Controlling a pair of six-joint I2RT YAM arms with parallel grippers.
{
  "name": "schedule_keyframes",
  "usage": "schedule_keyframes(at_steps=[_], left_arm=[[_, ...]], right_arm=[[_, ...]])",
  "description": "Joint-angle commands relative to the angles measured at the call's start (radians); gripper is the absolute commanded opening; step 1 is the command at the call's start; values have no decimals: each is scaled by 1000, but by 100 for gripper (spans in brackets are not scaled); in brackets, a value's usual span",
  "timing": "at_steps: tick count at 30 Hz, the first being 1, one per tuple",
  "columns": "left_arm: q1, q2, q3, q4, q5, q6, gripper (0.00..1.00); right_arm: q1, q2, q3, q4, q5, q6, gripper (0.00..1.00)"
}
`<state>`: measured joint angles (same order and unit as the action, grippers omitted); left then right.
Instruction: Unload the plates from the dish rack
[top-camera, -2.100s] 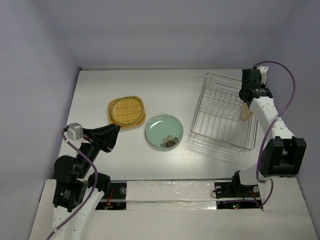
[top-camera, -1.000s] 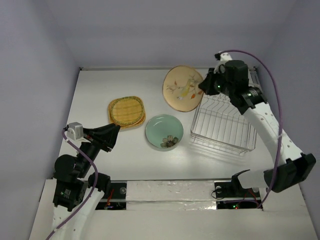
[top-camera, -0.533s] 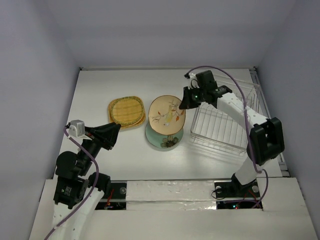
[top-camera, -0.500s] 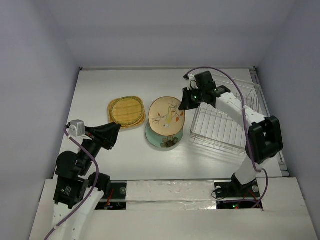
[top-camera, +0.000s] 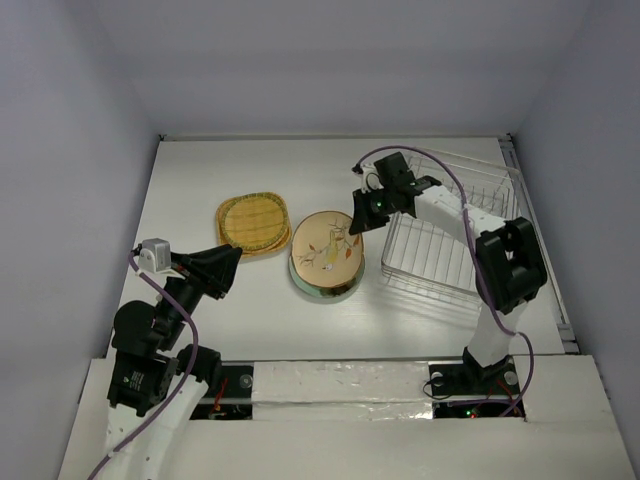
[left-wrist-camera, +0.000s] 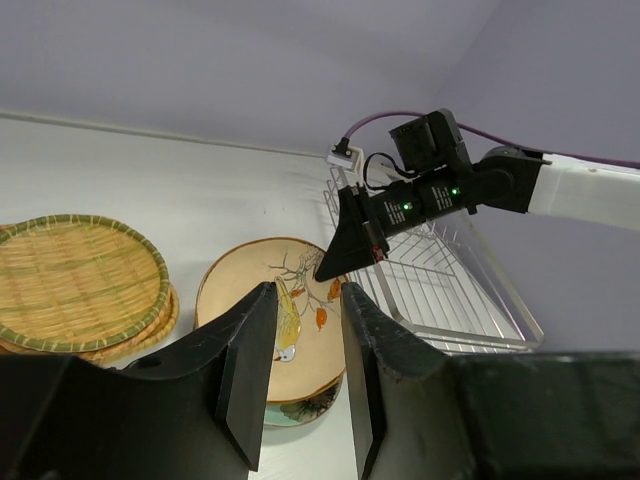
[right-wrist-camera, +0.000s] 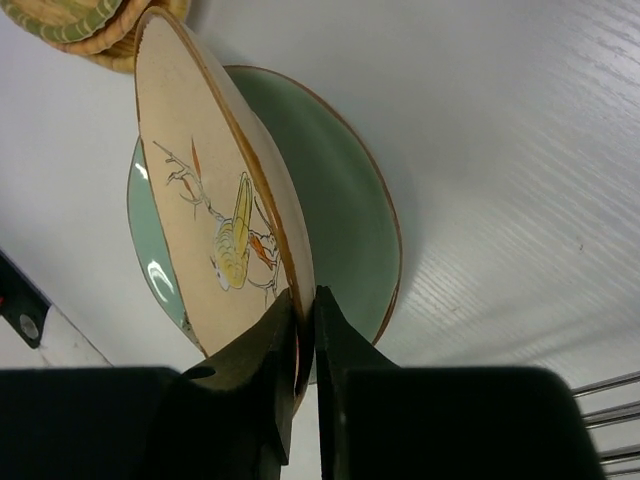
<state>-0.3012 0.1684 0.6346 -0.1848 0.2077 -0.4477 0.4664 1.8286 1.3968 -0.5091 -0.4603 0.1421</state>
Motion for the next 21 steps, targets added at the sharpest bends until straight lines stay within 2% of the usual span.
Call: schedule_keyframes(at_steps=[1,2,5,6,7,8,13,18,20,21], left_arm=[[-6,16,5,39,-4,0,29],[-6,16,4,41,-4,-2,29],[-6,14,2,41,-2,-2,29],[-6,16,2,42,-1,-2,29],[-6,16,2,42,-1,-2,29],[-6,16,2,42,-1,-2,29],[4,16,4,42,-1,-2,29],[4,17,0,44,2,-2,29],[4,19,0,45,4,-2,29],[4,19,2,44,5,-2,29]], right_arm=[[11,17,44,14,-5,-24,15],[11,23,44,-6,33,-30,24],[11,40,47,-45,107,-44,38],[11,43,47,-52,118,-47,48],[11,43,47,-58,127,-52,49],[20,41,45,-66,143,-55,56],[40,29,47,-88,202,-58,74],[78,-8,30,-94,293,-55,82],[100,-8,21,-111,295,-68,80],[100,-8,18,-117,295,-75,76]])
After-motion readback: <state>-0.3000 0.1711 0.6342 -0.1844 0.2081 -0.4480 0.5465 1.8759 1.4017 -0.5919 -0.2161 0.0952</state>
